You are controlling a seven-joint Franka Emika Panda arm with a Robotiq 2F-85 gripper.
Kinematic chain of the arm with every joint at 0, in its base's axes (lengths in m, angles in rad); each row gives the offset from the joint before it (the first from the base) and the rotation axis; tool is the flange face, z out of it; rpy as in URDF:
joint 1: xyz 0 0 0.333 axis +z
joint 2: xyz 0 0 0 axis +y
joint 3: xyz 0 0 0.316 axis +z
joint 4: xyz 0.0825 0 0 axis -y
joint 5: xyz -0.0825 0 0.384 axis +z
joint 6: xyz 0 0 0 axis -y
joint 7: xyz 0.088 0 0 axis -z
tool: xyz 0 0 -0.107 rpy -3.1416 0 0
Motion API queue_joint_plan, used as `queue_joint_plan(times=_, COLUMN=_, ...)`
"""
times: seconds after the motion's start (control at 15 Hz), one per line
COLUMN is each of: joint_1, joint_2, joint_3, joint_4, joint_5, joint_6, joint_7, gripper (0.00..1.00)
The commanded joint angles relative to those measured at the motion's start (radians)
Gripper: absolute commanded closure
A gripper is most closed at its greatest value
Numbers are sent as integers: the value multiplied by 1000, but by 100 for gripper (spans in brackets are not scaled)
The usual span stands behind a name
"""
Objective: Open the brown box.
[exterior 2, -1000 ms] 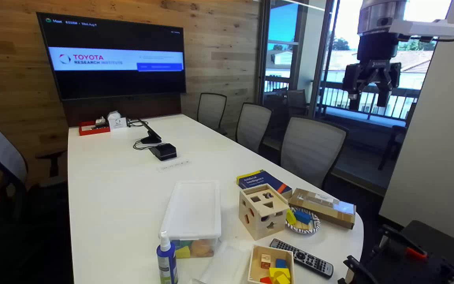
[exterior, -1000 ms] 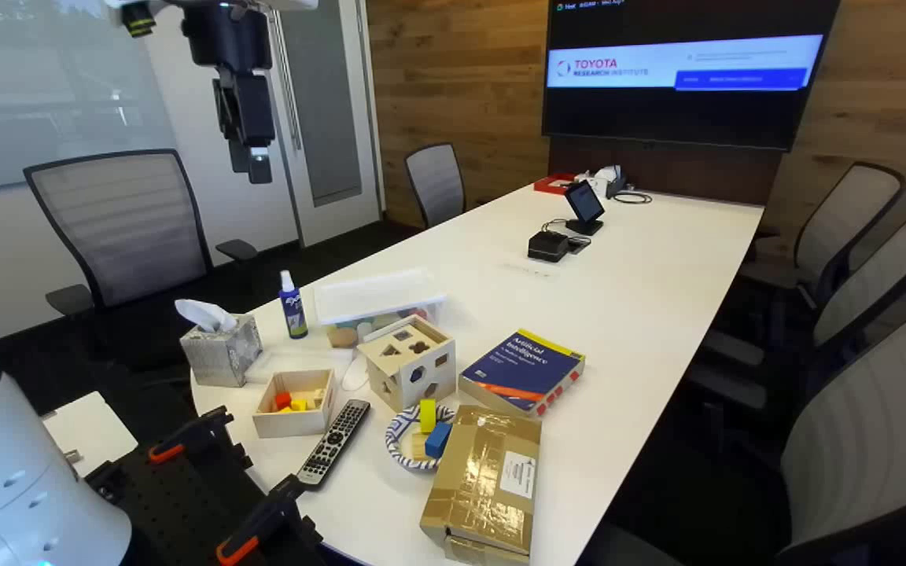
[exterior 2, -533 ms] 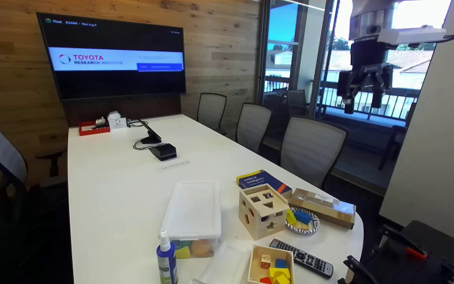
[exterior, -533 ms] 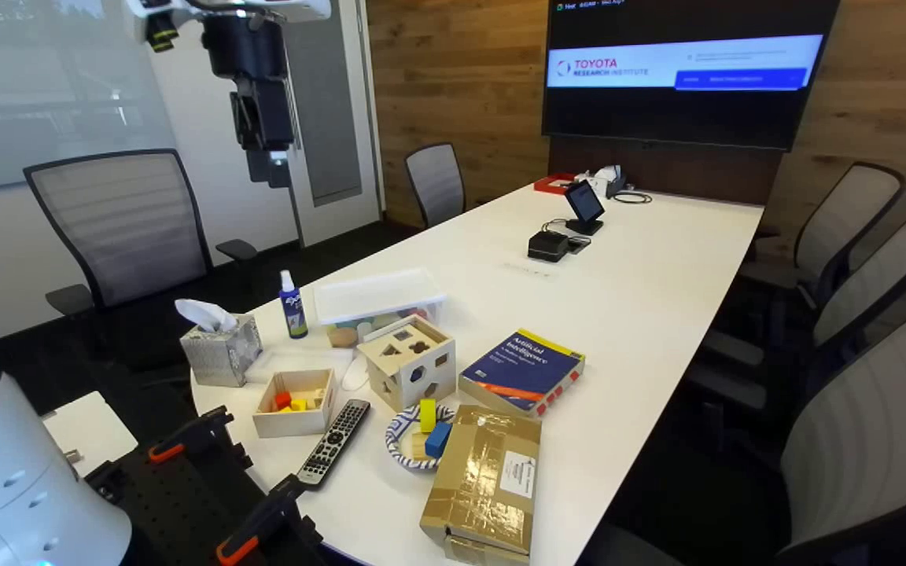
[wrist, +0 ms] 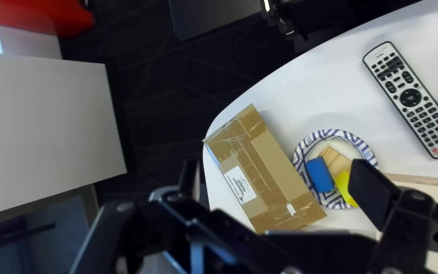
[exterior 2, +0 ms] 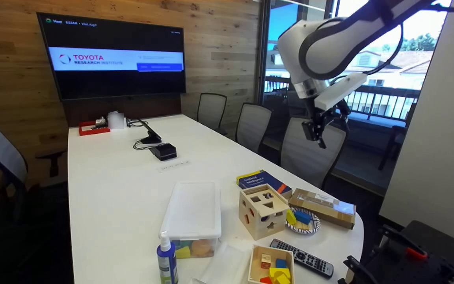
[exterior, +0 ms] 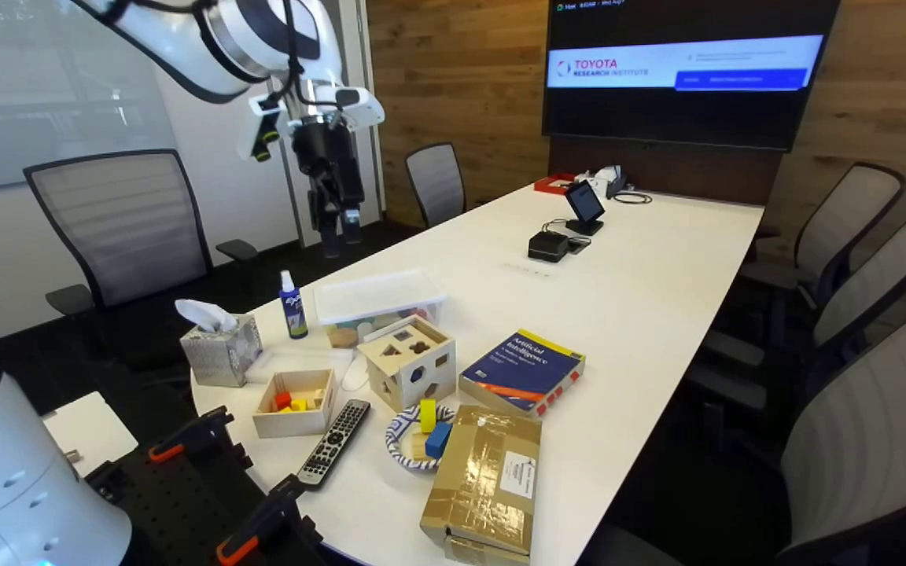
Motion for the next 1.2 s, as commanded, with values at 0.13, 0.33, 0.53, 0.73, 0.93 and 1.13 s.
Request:
queue_joint_plan(times=0.13, joint_1=84, joint_2=398, joint_3=-57, joint_4=166, joint_5=-224, joint_6=-58, joint_7=44, gripper=0)
queue_joint_plan(times=0.33, joint_1=131, joint_2=563, joint_3=-118, joint_4=221, joint_5=-345, joint_6=-9, joint_7=-18, gripper=0)
queue_joint_plan(times=0.53, joint_1=168, joint_2=715, joint_3=-164, joint_4=293, joint_5=-435, joint_6=39, joint_7=-33, gripper=0)
queue_joint_plan(times=0.73, joint_1=184, joint_2=822, joint_3=-185, joint_4=345, joint_5=-472, joint_6=123, joint_7=-9, gripper=0)
queue_joint_plan(times=0.93, joint_1=189, joint_2=890, joint_3=-202, joint_4=365, joint_5=-472, joint_6=216, joint_7=9, gripper=0)
queue_joint_plan(times=1.13, joint_1=186, joint_2=916, joint_3=-231, joint_4=341, joint_5=-471, joint_6=302, joint_7=35, gripper=0)
